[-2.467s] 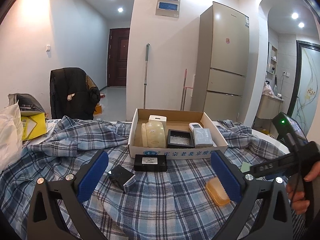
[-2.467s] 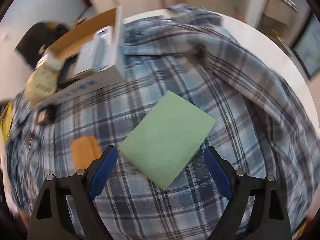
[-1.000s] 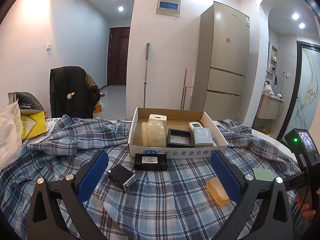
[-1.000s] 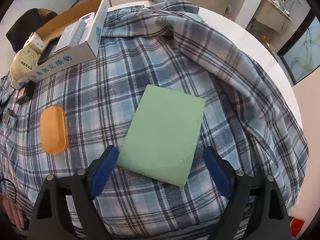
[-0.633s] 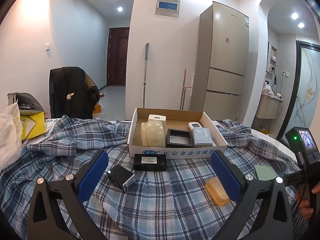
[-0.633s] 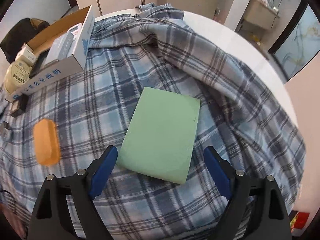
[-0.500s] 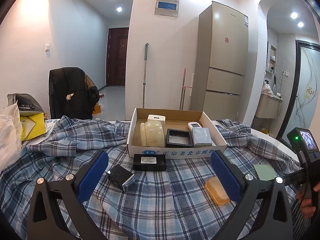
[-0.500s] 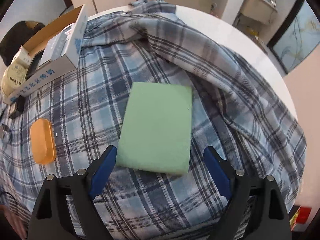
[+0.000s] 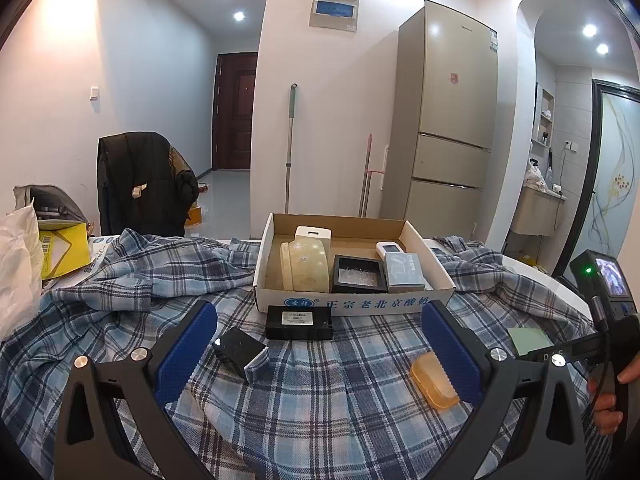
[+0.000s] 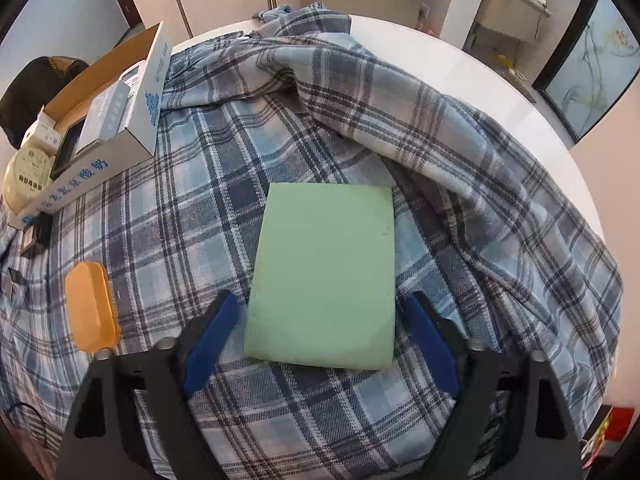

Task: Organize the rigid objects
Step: 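Move the right gripper over the green pad and straddle it, then grasp the green pad with the right gripper while the left gripper grasps the orange container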

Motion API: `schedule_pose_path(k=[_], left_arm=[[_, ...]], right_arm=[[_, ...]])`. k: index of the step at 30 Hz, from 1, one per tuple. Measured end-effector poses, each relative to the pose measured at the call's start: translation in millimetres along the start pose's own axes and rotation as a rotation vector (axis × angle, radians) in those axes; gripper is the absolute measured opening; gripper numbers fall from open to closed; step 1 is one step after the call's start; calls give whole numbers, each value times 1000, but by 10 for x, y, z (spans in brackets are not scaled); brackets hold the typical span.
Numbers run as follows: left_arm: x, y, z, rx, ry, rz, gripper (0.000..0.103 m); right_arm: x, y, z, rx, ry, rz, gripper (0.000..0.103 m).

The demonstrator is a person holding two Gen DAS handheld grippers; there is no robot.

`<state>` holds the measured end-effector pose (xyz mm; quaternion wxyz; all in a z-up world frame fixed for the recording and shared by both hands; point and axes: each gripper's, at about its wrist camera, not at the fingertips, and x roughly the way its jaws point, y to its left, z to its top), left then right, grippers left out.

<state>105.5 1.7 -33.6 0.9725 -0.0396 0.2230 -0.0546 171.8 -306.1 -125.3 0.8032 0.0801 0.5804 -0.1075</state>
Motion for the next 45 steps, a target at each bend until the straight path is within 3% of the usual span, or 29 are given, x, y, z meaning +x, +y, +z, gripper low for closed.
schedule_pose_path(k=[6,12,16,20,23,27,32,35,38,42,45], left_arm=[[3,1,1,0,1,0,103],[39,3,-2,-2,23,-3,103],[118,-7,87,-4,92,-35,103],[207,-151,169,31,215,3,103],[419,-291,153,65,388,90,103],[575,-321,85,-87,538,-41,103],[650,-530,85,-90,578,-20,103],[756,-612,92,-97,665,-10,103],[809,-649,121,-116,697,-29,103],[796,-812,133,-71,685,-75,102],[835,-871,120,-76,697,-101,96]], right_arm=[[-193,73,-50,-72,-60,15,69],[-614,93,-98,-94,-256,88,69],[-745,70,-77,-77,-397,172,69],[-820,144,-166,-136,-503,156,69],[-758,226,-183,-212,-485,132,69],[-695,135,-153,-192,-467,125,69],[-679,58,-171,-176,-503,80,69],[-734,26,-165,-169,-542,68,69],[-789,-20,-164,-148,-595,29,69],[-784,-17,-151,-149,-580,73,69],[-730,-3,-130,-151,-553,92,69]])
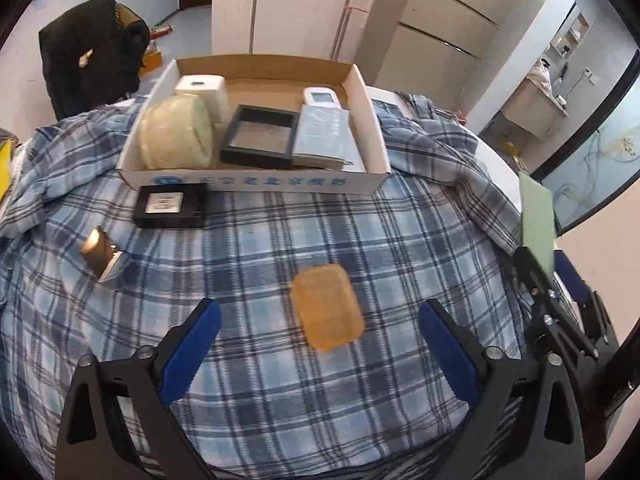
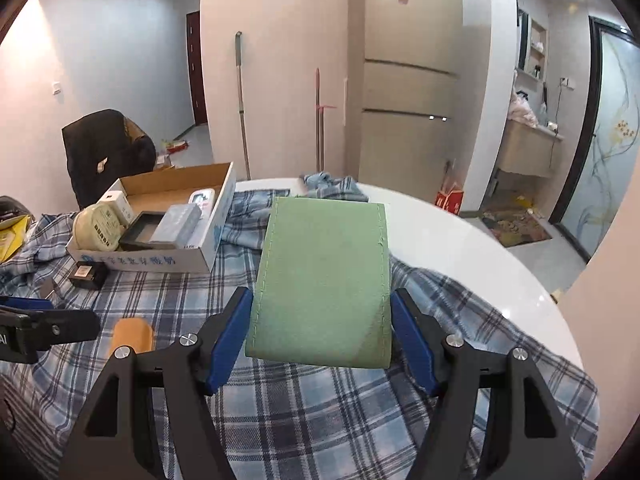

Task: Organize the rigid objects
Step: 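Grasp the green pad with the right gripper while the left gripper grasps the orange container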

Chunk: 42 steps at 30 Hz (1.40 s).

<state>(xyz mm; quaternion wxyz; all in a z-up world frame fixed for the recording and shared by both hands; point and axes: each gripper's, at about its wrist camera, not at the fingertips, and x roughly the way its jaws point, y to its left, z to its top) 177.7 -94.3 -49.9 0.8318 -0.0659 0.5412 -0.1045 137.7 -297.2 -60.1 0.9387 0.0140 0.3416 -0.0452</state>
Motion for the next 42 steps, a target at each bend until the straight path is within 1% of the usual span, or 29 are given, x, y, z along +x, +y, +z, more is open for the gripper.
schedule_pose_path(k=[1,4,6,7,8,9,10,11,13,14,17,21,23,26,29,38,39,40,42], left_arm=[[26,0,14,-9,0,1,92],[107,23,65,-38,-20,23,89],[212,8,77,-33,5,26,85],[267,-2,76,-30,24,22,80],[341,-14,64,-29,52,24,71],[395,-22,52,-28,72,27,66],[460,-41,34,-21,96,31,51],[498,-76,21,-3,103,33,44],[471,-168,17,43,71,67,42],[470,-206,18,58,67,71,42],[512,-243,26,57,86,50,42],[531,-243,64,45,83,64,42],[535,-276,63,59,76,79,42],[595,-394,46,131,94,128,42],[661,-489,39,156,88,154,42],[689,-522,42,186,65,177,43],[696,-512,42,183,68,170,44],[724,-504,62,176,76,157,48],[728,-452,97,153,85,133,49]], right_arm=[[15,-3,-4,3,6,-1,69],[29,-19,-11,16,14,8,69],[30,-16,-10,19,19,21,69],[31,-12,-13,18,21,24,69],[31,-6,-15,15,22,26,69],[32,0,-16,11,23,28,69],[31,5,-17,8,23,29,69],[27,10,-18,7,24,30,69],[3,27,-26,1,19,1,69],[-19,37,-30,-6,10,-14,69],[-66,59,-21,-16,-1,11,69],[-70,52,-19,-12,3,19,69],[-68,42,-19,-9,6,19,69],[-79,31,-17,-5,3,15,69],[-87,21,-14,-3,0,10,69],[-71,26,-15,-7,10,16,69],[-71,25,-17,-8,11,15,69],[-68,26,-18,-8,12,13,69],[-63,29,-18,-7,15,12,69]])
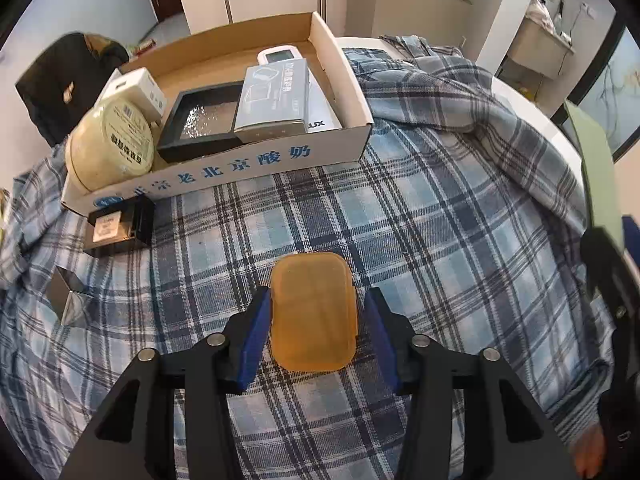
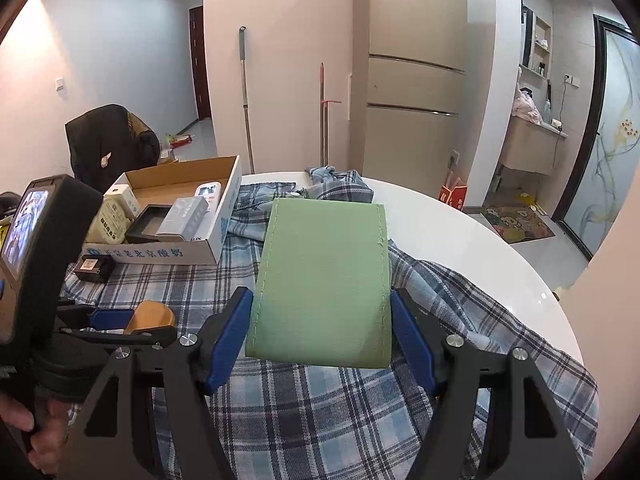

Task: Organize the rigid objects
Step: 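Grasp the green pad with the right gripper while the left gripper grasps the orange container, then lift and carry the green pad and orange container over the cardboard box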

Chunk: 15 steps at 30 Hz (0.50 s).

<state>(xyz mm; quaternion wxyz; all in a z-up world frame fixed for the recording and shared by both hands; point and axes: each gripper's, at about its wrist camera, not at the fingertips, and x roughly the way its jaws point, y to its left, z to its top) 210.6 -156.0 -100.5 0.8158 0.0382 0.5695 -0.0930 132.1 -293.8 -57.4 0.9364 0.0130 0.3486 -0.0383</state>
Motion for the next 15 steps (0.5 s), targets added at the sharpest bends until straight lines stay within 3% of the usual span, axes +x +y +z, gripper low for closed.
schedule_pose_path(k=[2,6,11,15], left_arm=[[69,70,-1,-28,42,-23,50],[58,3,-22,24,0,25,50],[20,29,-6,8,-17,16,45],[-228,111,-119,-5,-126,31,45]], right_arm=[[1,-2,-1,2,1,-1,69],[2,-4,-2,3,0,-3,69],[15,-4,3,3,4,-3,69],[20,-4,2,7,3,0,69]])
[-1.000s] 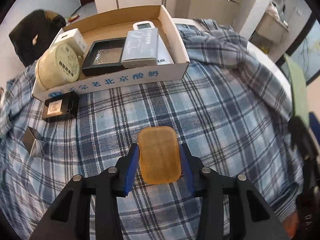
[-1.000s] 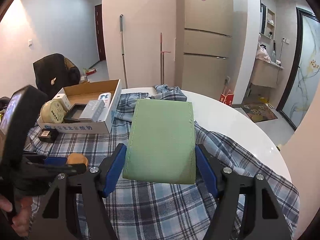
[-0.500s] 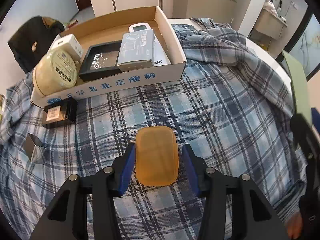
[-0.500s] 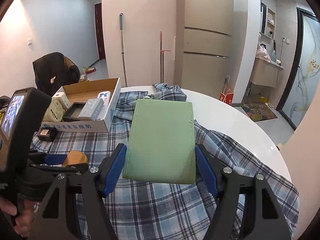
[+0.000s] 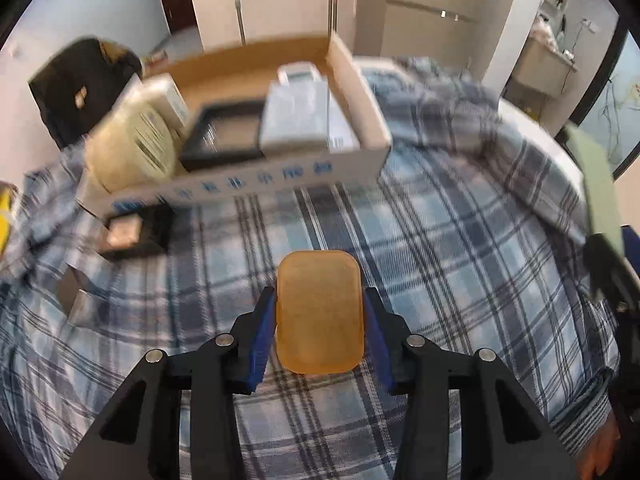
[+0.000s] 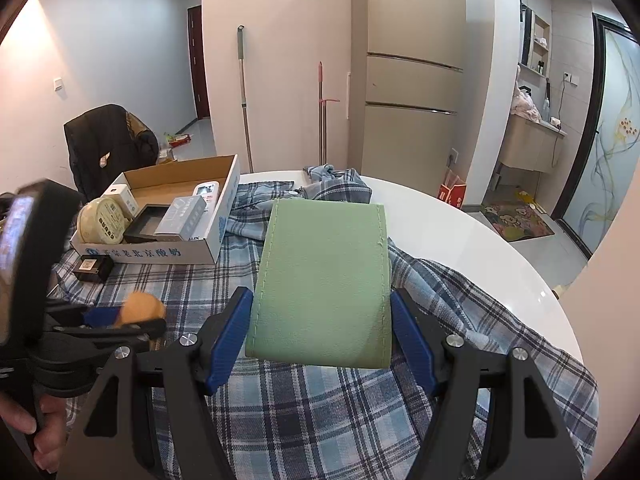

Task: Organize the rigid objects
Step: 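Lift and carry the green pad and orange container over the cardboard box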

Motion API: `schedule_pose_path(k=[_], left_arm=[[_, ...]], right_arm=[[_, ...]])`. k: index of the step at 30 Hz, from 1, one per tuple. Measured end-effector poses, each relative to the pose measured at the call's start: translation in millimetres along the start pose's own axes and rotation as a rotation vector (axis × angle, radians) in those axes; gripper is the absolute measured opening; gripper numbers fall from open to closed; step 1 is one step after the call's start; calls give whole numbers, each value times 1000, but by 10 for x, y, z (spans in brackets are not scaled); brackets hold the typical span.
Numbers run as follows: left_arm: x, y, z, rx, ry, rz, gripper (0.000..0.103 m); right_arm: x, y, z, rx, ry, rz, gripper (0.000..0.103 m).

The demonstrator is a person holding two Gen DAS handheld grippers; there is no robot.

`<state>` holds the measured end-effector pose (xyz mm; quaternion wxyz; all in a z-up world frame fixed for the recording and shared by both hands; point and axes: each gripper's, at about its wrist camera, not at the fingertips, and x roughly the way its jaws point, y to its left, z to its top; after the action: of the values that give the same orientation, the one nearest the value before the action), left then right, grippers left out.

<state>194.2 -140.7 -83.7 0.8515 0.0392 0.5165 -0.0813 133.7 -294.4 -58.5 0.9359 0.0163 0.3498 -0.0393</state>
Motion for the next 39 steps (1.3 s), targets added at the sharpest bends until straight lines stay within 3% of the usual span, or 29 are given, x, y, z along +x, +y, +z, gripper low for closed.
schedule_pose_path(k=[10,14,17,19,23,26,30,32,35,39], left_arm=[[-898,178,-113,81,-327,2,45],[-1140,323,-49,50,-416,-32,45],[-1265,474,67,11,-461,-17,45],[-1331,561,158,-21,-482,-28,45],[-1581,792,458,-91,-584,-127,45],[-1723,919,726,-113,-653,-65,45],[-1697,1280,892,-227,-658,-139,45],[-1642,1456,837,-261,-708,-91,45],[-1468,1517,857,-202,-707,35,45],[-1154,1607,946,-153,-642,-5,45]], right_arm=[[22,9,-24,9,12,30,69],[-41,-23,10,63,24,76,69],[-127,0,100,69,39,132,69],[-202,59,198,36,26,134,69],[-289,230,539,-6,-12,136,69],[-319,415,891,-15,-59,166,69],[-226,706,1274,-21,-98,212,69],[-120,793,1396,11,-78,258,69],[83,918,1510,41,-55,311,69],[398,1106,1548,32,-35,301,69]])
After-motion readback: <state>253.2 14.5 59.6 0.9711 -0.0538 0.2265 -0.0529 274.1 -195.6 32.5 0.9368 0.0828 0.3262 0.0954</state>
